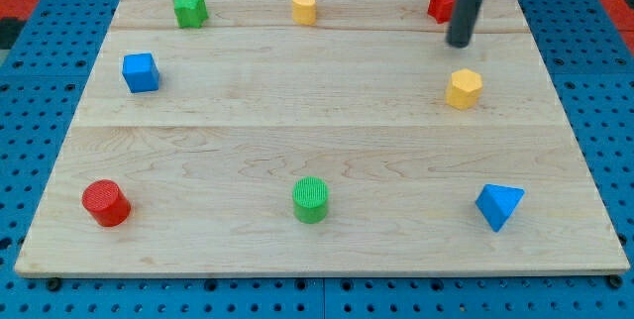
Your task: Push the red star into the yellow heart
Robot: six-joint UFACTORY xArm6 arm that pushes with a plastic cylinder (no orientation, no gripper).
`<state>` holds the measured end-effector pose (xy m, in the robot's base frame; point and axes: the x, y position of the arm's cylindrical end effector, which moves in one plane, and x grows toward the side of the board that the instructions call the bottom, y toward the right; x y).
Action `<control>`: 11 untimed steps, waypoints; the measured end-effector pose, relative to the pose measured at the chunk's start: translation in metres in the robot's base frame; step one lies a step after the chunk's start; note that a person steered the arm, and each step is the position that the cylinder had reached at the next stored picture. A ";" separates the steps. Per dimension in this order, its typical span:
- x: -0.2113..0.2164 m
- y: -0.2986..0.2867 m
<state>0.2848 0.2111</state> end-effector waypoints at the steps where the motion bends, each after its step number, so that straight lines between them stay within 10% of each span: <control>1: -0.053 0.057; 4: -0.041 -0.044; 11: -0.074 -0.076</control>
<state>0.2110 0.1354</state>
